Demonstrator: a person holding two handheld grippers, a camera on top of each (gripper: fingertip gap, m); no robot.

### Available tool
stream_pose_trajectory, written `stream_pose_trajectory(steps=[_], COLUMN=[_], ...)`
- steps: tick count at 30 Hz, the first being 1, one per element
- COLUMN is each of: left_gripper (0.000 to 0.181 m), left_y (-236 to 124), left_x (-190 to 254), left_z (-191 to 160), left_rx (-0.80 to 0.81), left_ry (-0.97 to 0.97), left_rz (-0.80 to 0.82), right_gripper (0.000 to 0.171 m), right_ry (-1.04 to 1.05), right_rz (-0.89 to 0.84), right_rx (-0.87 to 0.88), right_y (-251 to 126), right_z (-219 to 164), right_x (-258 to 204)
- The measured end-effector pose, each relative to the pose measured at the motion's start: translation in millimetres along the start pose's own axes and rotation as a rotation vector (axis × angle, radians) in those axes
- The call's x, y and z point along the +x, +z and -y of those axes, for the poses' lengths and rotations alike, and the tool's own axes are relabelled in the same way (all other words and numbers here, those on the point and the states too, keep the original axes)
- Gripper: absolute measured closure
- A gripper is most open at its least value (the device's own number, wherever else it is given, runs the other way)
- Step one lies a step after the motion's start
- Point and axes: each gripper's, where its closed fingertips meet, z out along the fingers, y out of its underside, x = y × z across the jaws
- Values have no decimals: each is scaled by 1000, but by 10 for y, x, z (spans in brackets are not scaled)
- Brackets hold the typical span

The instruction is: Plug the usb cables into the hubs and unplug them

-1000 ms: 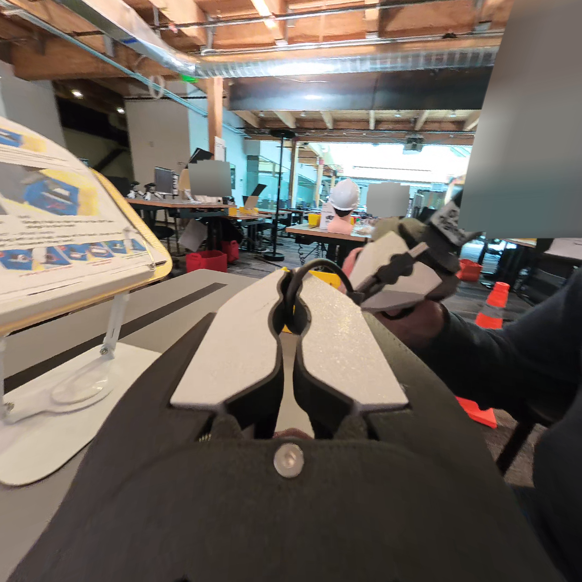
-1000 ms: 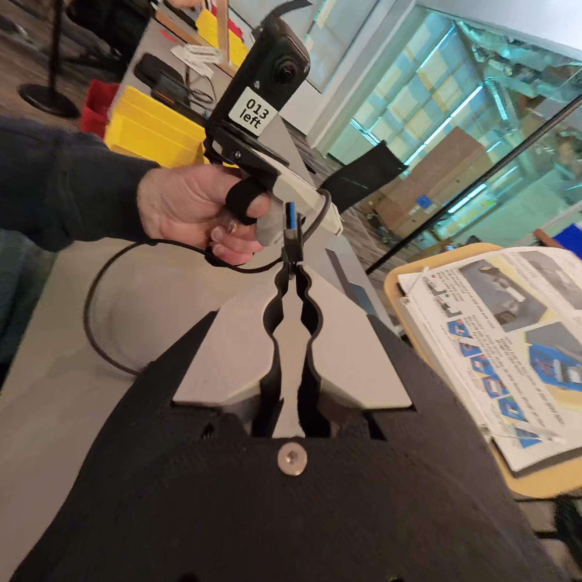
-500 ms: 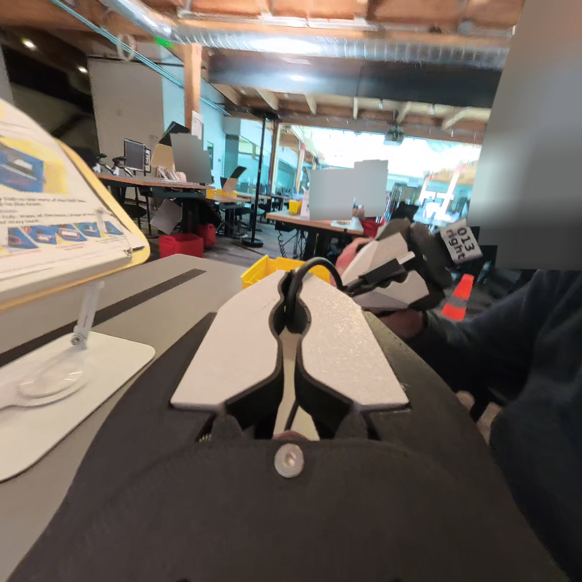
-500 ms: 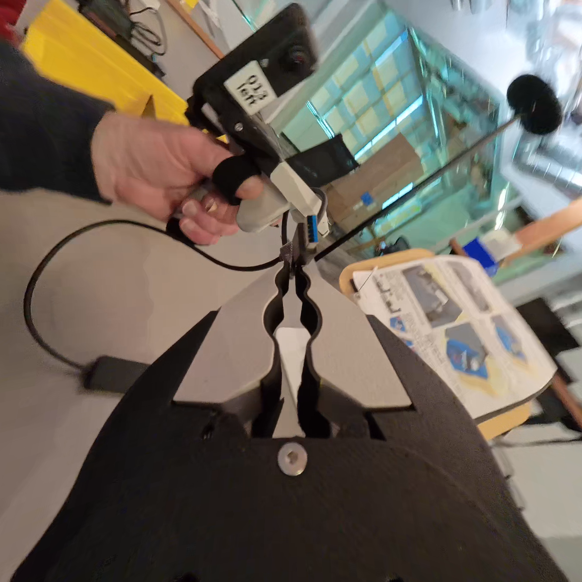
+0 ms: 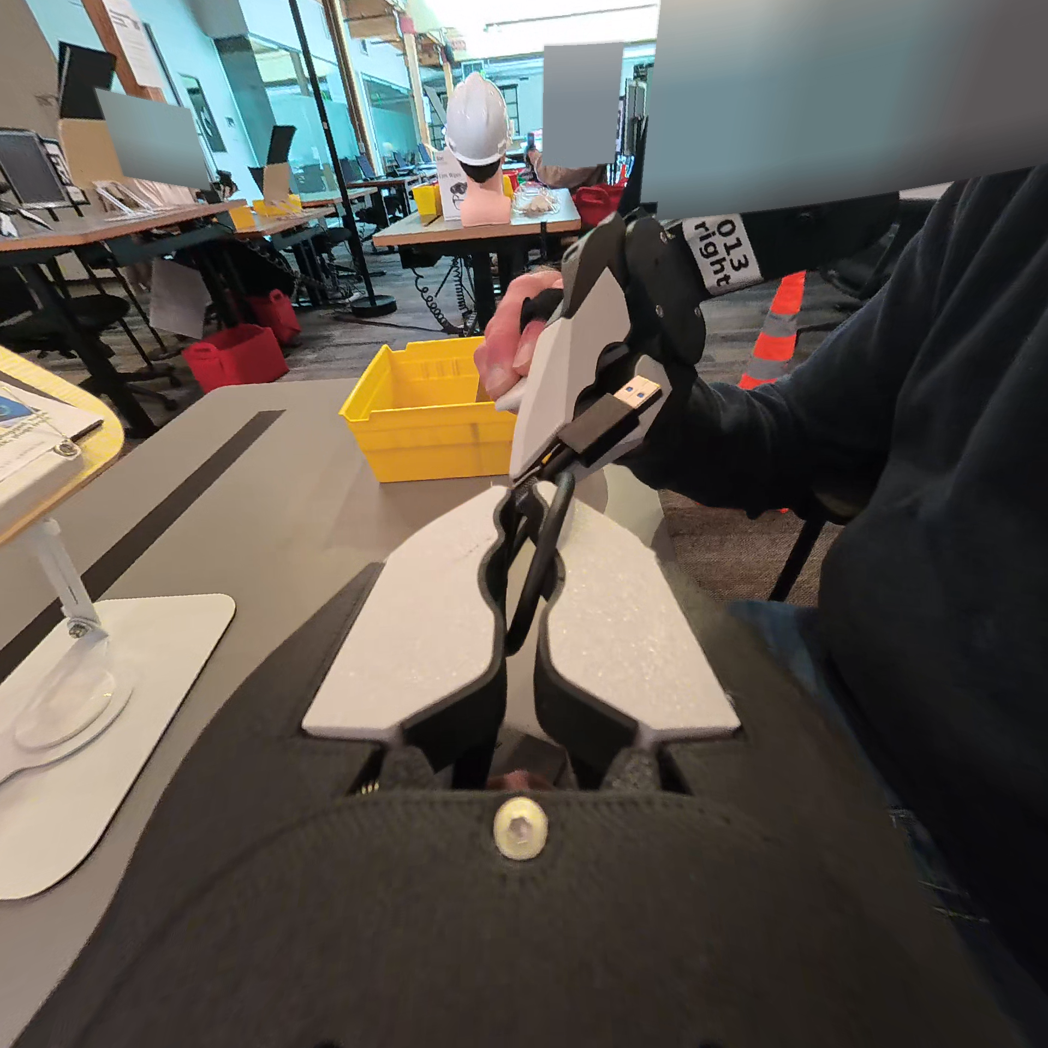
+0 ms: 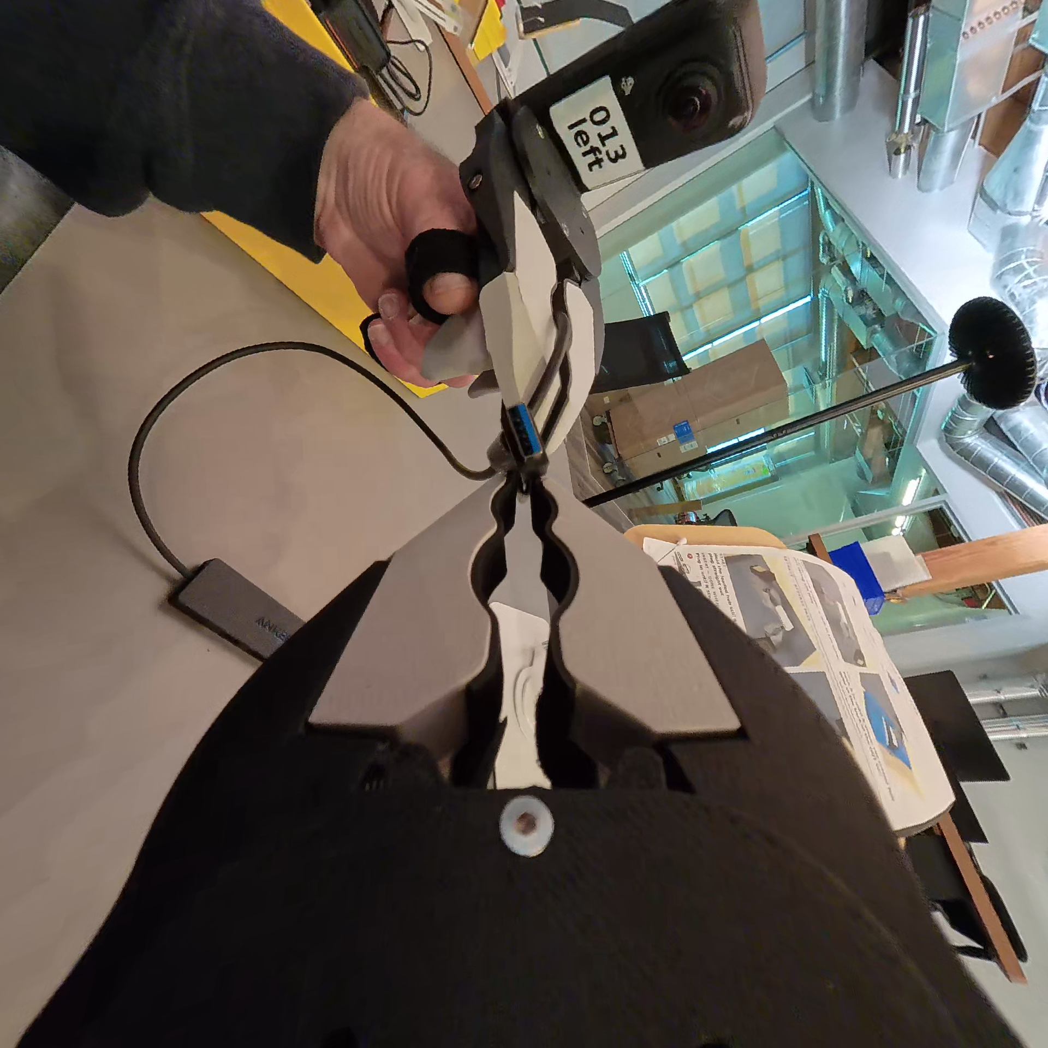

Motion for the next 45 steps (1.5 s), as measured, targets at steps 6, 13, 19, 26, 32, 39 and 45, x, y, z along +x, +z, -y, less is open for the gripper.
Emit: stream_pose_trajectory(steps=[6,13,19,26,32,39,45], left_gripper=[180,181,144,153,168,173,175], left_y=[94,260,-31,258,299,260,226], left_x=[98,93,-49,-30,-53,-80,-32], left_z=[-58,-29,265,-37,-71,-100,-29], left_rx=[-47,-55,166,92,72,-22,-67], left_ry=[62,151,-106,-334,-283,-73,87], left_rz=[-13,54,-4,-131,-83,34,90], right_gripper=[168,169,170,170,167,164,155], right_ry=[57,182,27,-84,-44,257,403], right_rz=[-17,-64,-53,-96,-70,52,50], right_rx=[-32,-10,-13,-60,-72,-62,42], right_y=[-1,-129,-174,-154,-163,-340,-544], right_z=[-97,-171,-125,-92,-201,-326,-148], right_x=[33,208,134,148,134,239,496])
